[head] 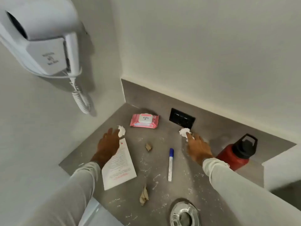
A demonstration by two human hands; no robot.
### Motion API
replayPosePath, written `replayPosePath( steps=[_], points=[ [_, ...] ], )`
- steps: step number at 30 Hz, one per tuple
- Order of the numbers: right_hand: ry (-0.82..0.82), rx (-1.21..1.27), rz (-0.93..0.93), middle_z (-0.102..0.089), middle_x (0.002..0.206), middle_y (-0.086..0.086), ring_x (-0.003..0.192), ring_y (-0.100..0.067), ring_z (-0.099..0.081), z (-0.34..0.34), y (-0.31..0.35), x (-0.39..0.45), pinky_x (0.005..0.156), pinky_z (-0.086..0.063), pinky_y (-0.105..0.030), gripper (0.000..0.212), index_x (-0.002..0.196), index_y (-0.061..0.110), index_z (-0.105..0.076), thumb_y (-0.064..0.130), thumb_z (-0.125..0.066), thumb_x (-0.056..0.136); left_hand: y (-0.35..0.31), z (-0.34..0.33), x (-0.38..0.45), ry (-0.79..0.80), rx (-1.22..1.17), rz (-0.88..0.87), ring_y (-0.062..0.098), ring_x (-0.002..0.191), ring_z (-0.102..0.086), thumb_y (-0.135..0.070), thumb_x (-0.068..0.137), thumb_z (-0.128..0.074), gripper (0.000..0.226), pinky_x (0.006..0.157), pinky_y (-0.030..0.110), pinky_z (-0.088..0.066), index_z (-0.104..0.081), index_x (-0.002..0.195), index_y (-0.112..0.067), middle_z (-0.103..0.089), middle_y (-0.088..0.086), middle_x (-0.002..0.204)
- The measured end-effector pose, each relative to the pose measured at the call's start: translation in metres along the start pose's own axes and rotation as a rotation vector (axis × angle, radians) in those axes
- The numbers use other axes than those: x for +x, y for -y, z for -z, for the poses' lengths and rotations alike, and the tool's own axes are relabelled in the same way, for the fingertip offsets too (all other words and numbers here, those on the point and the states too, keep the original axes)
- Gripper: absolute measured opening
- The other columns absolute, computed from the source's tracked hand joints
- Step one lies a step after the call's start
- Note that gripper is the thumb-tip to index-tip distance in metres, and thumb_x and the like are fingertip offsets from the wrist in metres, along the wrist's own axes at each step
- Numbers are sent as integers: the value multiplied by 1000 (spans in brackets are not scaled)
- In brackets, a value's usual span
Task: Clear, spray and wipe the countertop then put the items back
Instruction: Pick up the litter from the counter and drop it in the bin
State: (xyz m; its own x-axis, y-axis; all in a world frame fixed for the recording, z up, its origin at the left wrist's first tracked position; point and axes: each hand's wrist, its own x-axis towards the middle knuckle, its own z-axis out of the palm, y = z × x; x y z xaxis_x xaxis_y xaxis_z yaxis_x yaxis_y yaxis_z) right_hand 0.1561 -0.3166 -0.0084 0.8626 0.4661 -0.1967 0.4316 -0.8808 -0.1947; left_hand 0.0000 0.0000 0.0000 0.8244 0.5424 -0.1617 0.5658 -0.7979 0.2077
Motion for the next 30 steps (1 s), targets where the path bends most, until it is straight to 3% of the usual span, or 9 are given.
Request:
replayPosePath(
  steps=[4, 8, 12, 15, 17, 21, 26, 30],
  points=[
    [-19, 34, -36, -35, 155, -14, 136, -35, -43, -13, -4, 29, 111, -43, -48, 57, 156, 22, -25, 22, -45, 103, 6, -7, 52, 36, -9, -50, 40, 135, -40, -16, 96, -55, 57, 107, 51, -41, -36, 148, -25, -25, 14, 158],
    [-87, 108, -38, -52, 131, -13, 111, -35, -60, -19, -2, 52, 100, -52, -46, 45, 145, 24, -42, 34, -49, 102, 7, -18, 86, 121, 37, -65, 37, 136, -40, -17, 88, -67, 62, 104, 51, -42, -43, 144, -28, -25, 10, 159],
    [-110, 87, -51, -50, 131, -11, 106, -34, -62, -28, -6, 59, 97, -54, -43, 40, 138, 22, -51, 35, -54, 101, 6, -22, 99, 83, 29, -136, 36, 110, -59, -10, 82, -66, 26, 86, 44, -51, -68, 107, -18, -58, 10, 119],
    [-79, 170, -116, -52, 132, -11, 104, -31, -61, -35, -7, 61, 94, -51, -37, 37, 135, 14, -52, 32, -52, 102, 2, -19, 98, 62, -3, -111, 35, 99, -62, -7, 78, -67, 14, 80, 40, -50, -70, 89, -15, -63, 10, 105],
    [-83, 191, -137, -54, 131, -12, 101, -29, -61, -37, -6, 63, 93, -52, -34, 35, 131, 8, -55, 27, -56, 101, 2, -17, 98, 50, -49, -70, 37, 99, -64, -6, 76, -66, 17, 83, 40, -52, -72, 91, -13, -67, 11, 106],
    [-83, 110, -78, -55, 128, -15, 104, -34, -62, -32, 4, 60, 91, -54, -40, 31, 124, 3, -63, 18, -63, 97, -2, -9, 92, -9, -116, -40, 40, 100, -65, -4, 80, -65, 22, 88, 41, -54, -75, 99, -6, -71, 18, 108],
    [-139, 137, -1, -56, 127, -18, 105, -37, -63, -19, 18, 50, 90, -53, -40, 31, 125, -1, -60, 12, -61, 97, -14, 8, 74, -117, -173, -179, 31, 89, -70, -2, 83, -63, 16, 84, 37, -54, -77, 90, -2, -75, 17, 98],
    [-156, 228, 154, -62, 123, -14, 104, -32, -64, -13, 26, 33, 89, -51, -34, 27, 122, 9, -69, 12, -63, 95, -25, 17, 48, -155, -234, -278, 30, 88, -70, -8, 84, -69, 14, 84, 34, -53, -77, 93, 0, -76, 17, 101]
  ],
)
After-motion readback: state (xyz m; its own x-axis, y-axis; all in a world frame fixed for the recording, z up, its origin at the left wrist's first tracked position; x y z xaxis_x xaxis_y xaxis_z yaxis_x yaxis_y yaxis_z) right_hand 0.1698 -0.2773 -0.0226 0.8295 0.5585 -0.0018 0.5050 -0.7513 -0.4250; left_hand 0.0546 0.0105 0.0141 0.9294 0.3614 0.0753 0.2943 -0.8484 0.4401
